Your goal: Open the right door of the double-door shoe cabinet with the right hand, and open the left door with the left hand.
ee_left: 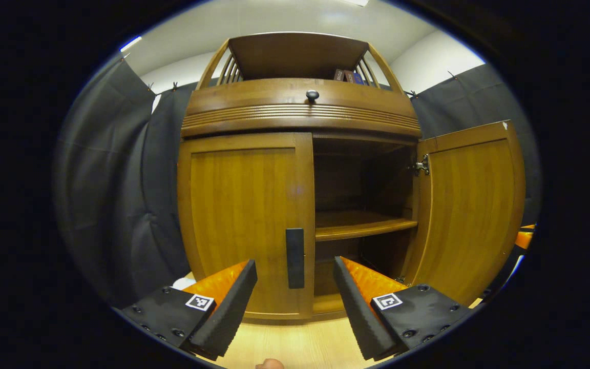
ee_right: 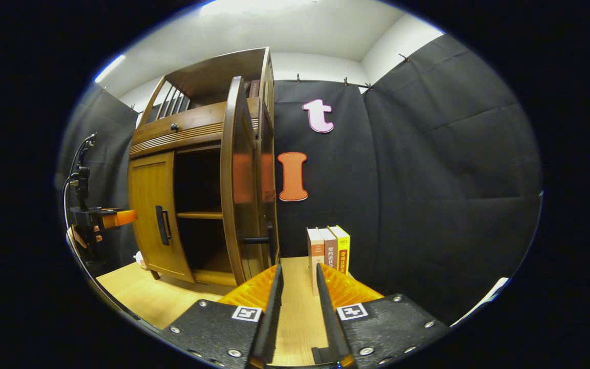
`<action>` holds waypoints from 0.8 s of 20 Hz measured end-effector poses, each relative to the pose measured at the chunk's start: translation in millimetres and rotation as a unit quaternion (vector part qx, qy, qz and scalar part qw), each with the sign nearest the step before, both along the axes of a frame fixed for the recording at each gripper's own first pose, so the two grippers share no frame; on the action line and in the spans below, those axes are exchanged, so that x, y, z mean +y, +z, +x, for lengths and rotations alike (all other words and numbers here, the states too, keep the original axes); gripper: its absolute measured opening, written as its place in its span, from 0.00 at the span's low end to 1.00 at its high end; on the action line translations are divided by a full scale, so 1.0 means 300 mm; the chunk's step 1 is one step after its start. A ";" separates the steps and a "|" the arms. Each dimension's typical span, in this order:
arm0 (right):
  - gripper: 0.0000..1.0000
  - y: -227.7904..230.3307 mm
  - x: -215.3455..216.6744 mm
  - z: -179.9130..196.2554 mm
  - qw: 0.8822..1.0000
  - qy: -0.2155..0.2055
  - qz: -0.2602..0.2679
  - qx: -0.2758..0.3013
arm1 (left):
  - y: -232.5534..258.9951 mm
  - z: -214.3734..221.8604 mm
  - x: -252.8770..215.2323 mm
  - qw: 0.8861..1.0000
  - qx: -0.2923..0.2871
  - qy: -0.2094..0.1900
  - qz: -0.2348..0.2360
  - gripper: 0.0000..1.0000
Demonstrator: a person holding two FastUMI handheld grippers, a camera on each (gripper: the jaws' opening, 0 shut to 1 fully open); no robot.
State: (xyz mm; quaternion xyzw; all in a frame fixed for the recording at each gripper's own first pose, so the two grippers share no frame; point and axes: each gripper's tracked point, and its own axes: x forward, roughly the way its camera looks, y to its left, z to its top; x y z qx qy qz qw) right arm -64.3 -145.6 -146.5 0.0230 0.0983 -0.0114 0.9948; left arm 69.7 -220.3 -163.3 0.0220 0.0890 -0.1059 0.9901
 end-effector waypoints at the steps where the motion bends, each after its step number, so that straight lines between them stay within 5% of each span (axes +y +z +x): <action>1: 0.45 0.003 -0.011 -0.002 1.000 -0.007 -0.004 0.000 | -0.014 0.023 -0.003 1.000 0.001 0.000 -0.002 0.95; 3: 0.67 0.015 -0.023 -0.005 1.000 -0.019 -0.003 -0.002 | -0.036 0.070 -0.002 1.000 0.001 0.005 0.002 0.95; 6: 0.67 0.040 -0.039 -0.002 0.999 -0.034 0.002 -0.011 | -0.064 0.144 0.006 1.000 -0.004 0.016 0.014 0.94; 9: 0.90 0.046 -0.047 0.007 0.999 -0.044 0.000 -0.018 | -0.100 0.209 0.009 0.999 -0.001 0.025 0.023 0.94; 10: 0.87 0.047 -0.050 0.013 0.999 -0.048 -0.001 -0.020 | -0.116 0.229 0.007 0.999 0.003 0.028 0.022 0.94; 11: 0.96 0.045 -0.051 0.015 0.998 -0.051 -0.001 -0.020 | -0.130 0.243 0.007 0.999 0.008 0.029 0.023 0.94; 14: 0.98 0.055 -0.045 0.018 0.998 -0.054 -0.002 -0.026 | -0.160 0.295 0.005 0.999 0.009 0.030 0.024 0.94; 15: 0.86 0.059 -0.046 0.017 0.998 -0.055 -0.004 -0.028 | -0.170 0.311 0.002 0.999 0.012 0.030 0.024 0.94; 16: 0.92 0.066 -0.045 0.017 0.998 -0.056 -0.007 -0.030 | -0.185 0.322 0.003 0.999 0.015 0.032 0.025 0.94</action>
